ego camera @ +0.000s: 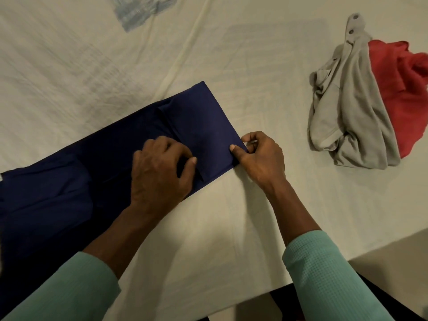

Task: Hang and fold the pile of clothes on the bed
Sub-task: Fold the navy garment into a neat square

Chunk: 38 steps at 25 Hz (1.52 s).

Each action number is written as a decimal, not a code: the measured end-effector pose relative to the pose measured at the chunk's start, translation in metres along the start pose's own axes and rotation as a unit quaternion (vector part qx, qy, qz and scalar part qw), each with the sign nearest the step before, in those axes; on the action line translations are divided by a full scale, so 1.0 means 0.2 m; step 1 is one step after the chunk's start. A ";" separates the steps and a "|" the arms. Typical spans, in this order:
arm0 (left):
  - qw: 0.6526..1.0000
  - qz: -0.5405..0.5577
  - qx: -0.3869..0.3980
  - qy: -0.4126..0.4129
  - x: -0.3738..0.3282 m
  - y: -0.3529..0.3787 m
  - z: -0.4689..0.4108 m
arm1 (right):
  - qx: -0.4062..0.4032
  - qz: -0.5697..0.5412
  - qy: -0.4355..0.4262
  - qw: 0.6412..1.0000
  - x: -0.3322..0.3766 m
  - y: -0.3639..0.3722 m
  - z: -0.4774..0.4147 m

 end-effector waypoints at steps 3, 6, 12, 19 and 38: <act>0.976 0.178 0.020 -0.127 0.21 -0.01 0.01 | 0.073 -0.021 0.023 0.997 0.05 0.01 0.00; 0.942 0.271 0.026 -0.196 0.30 -0.02 0.04 | 0.164 -0.121 -0.003 0.979 0.18 0.09 0.08; 0.720 0.585 0.173 -0.331 0.31 0.00 0.00 | 0.178 0.023 -0.201 0.963 0.60 0.32 0.41; 0.681 0.592 0.002 -0.431 0.64 -0.04 0.27 | 0.197 0.240 -0.335 0.889 0.76 0.77 0.78; 0.939 0.105 0.066 -0.322 0.51 -0.27 0.49 | 0.146 -0.052 0.025 0.988 0.36 0.65 0.25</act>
Point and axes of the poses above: each hand's wrist, its own z-axis away from the middle knuckle, its own y-axis out of the palm, x = y × z, the point moved 10 cm from there along -z, towards the middle knuckle, and after that the axes turned 7 degrees about x, right-handed, at the moved point
